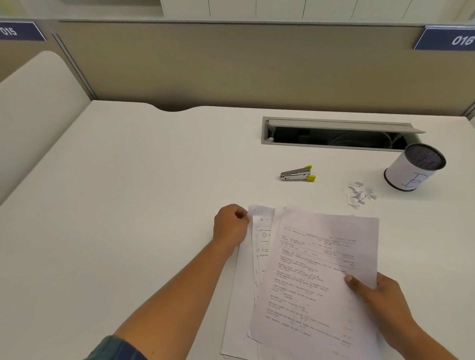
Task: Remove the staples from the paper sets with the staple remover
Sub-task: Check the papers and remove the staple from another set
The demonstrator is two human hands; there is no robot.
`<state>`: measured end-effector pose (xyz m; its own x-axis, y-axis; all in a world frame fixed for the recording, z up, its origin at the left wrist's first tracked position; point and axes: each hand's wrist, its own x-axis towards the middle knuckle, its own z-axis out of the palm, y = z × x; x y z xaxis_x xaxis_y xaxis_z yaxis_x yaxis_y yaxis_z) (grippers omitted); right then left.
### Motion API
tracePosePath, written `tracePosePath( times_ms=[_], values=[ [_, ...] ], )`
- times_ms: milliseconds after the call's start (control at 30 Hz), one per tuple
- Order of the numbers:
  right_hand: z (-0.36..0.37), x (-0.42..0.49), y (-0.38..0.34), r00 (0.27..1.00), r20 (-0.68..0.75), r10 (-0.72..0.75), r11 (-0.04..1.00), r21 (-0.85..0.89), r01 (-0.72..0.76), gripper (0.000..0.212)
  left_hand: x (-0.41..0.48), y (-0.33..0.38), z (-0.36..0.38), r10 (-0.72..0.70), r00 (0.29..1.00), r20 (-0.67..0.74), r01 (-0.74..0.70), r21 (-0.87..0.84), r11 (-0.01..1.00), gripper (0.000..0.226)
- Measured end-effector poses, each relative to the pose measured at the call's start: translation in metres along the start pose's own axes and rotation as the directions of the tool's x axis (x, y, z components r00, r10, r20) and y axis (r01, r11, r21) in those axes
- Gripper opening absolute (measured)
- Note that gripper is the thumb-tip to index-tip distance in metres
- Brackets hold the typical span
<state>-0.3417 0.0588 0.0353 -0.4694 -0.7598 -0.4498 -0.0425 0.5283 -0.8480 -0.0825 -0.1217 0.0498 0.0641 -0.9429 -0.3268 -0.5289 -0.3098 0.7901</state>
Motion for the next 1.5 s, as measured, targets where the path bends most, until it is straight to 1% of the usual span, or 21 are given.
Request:
tracePosePath(
  times_ms=[167, 233, 300, 367, 467, 533, 600, 667, 767, 833, 900, 933, 967, 1033, 1067, 1133, 1200, 1267, 1333, 1400, 1500],
  values=[
    [-0.003, -0.002, -0.001, 0.999, 0.009, 0.044, 0.992, 0.12, -0.045, 0.019, -0.005, 0.0, -0.004, -0.066, 0.997, -0.049, 0.053, -0.23, 0.972, 0.032],
    [-0.004, -0.004, -0.003, 0.998, 0.007, 0.057, 0.985, 0.165, -0.057, 0.019, -0.007, -0.002, -0.005, -0.088, 0.996, -0.028, 0.075, -0.321, 0.944, 0.036],
    [-0.005, -0.005, -0.005, 0.998, 0.009, 0.064, 0.977, 0.205, -0.064, 0.019, -0.009, -0.002, -0.007, -0.107, 0.994, 0.012, 0.104, -0.383, 0.918, 0.038],
    [-0.004, -0.003, -0.005, 0.997, 0.019, 0.069, 0.974, 0.214, -0.071, 0.021, -0.01, -0.006, -0.009, -0.151, 0.986, 0.065, 0.164, -0.416, 0.894, 0.036],
    [-0.002, -0.001, -0.004, 0.997, 0.036, 0.071, 0.979, 0.189, -0.077, 0.025, -0.019, -0.012, -0.013, -0.214, 0.949, 0.231, 0.294, -0.41, 0.863, 0.041],
    [0.002, -0.001, -0.005, 0.997, 0.058, 0.058, 0.988, 0.141, -0.066, 0.027, -0.038, -0.018, -0.016, -0.182, 0.918, 0.352, 0.317, -0.376, 0.871, 0.04],
    [0.007, -0.005, -0.006, 0.994, 0.091, 0.053, 0.994, 0.09, -0.061, 0.025, -0.064, -0.024, -0.013, -0.14, 0.9, 0.413, 0.293, -0.335, 0.895, 0.029],
    [0.013, -0.011, -0.01, 0.987, 0.15, 0.057, 0.998, 0.031, -0.062, 0.021, -0.088, -0.03, -0.007, -0.115, 0.897, 0.427, 0.279, -0.344, 0.896, 0.026],
    [0.017, -0.015, -0.018, 0.972, 0.229, 0.057, 0.998, -0.04, -0.049, 0.022, -0.108, -0.027, -0.002, -0.063, 0.922, 0.382, 0.224, -0.394, 0.892, 0.021],
    [0.017, -0.015, -0.027, 0.979, 0.202, -0.007, 0.999, -0.031, 0.013, 0.029, -0.11, -0.02, -0.007, -0.044, 0.931, 0.363, 0.207, -0.424, 0.882, 0.022],
    [0.014, -0.012, -0.041, 0.98, 0.169, -0.105, 0.994, 0.012, 0.105, 0.039, -0.108, -0.009, -0.017, -0.002, 0.925, 0.381, 0.198, -0.476, 0.857, 0.024],
    [0.011, -0.01, -0.05, 0.973, 0.187, -0.137, 0.99, 0.066, 0.127, 0.043, -0.105, -0.003, -0.022, 0.023, 0.92, 0.392, 0.192, -0.5, 0.845, 0.026],
    [0.009, -0.009, -0.058, 0.962, 0.234, -0.14, 0.982, 0.155, 0.106, 0.045, -0.103, 0.004, -0.028, 0.046, 0.916, 0.398, 0.184, -0.519, 0.835, 0.029],
    [0.006, -0.009, -0.076, 0.928, 0.355, -0.112, 0.945, 0.326, -0.011, 0.045, -0.101, 0.022, -0.039, 0.102, 0.914, 0.393, 0.147, -0.555, 0.819, 0.034],
    [0.005, -0.011, -0.086, 0.913, 0.392, -0.116, 0.934, 0.355, -0.033, 0.044, -0.099, 0.032, -0.043, 0.13, 0.914, 0.384, 0.124, -0.569, 0.813, 0.036],
    [0.007, -0.015, -0.109, 0.896, 0.403, -0.189, 0.943, 0.328, 0.051, 0.045, -0.098, 0.053, -0.05, 0.18, 0.921, 0.346, 0.051, -0.566, 0.823, 0.038],
    [0.009, -0.017, -0.133, 0.897, 0.342, -0.28, 0.935, 0.31, 0.174, 0.042, -0.096, 0.073, -0.056, 0.234, 0.93, 0.285, -0.047, -0.539, 0.841, 0.035],
    [0.008, -0.019, -0.156, 0.885, 0.266, -0.381, 0.898, 0.333, 0.286, 0.035, -0.094, 0.091, -0.062, 0.309, 0.923, 0.227, -0.146, -0.537, 0.831, 0.028],
    [0.007, -0.02, -0.175, 0.845, 0.222, -0.487, 0.843, 0.374, 0.388, 0.031, -0.092, 0.106, -0.068, 0.389, 0.91, 0.145, -0.257, -0.537, 0.803, 0.018],
    [0.008, -0.023, -0.191, 0.793, 0.198, -0.576, 0.773, 0.445, 0.451, 0.034, -0.091, 0.118, -0.072, 0.461, 0.886, 0.046, -0.368, -0.535, 0.76, 0.011],
    [0.014, -0.029, -0.206, 0.734, 0.142, -0.664, 0.693, 0.486, 0.533, 0.041, -0.094, 0.129, -0.07, 0.553, 0.831, -0.057, -0.494, -0.535, 0.686, 0.02]
  ],
)
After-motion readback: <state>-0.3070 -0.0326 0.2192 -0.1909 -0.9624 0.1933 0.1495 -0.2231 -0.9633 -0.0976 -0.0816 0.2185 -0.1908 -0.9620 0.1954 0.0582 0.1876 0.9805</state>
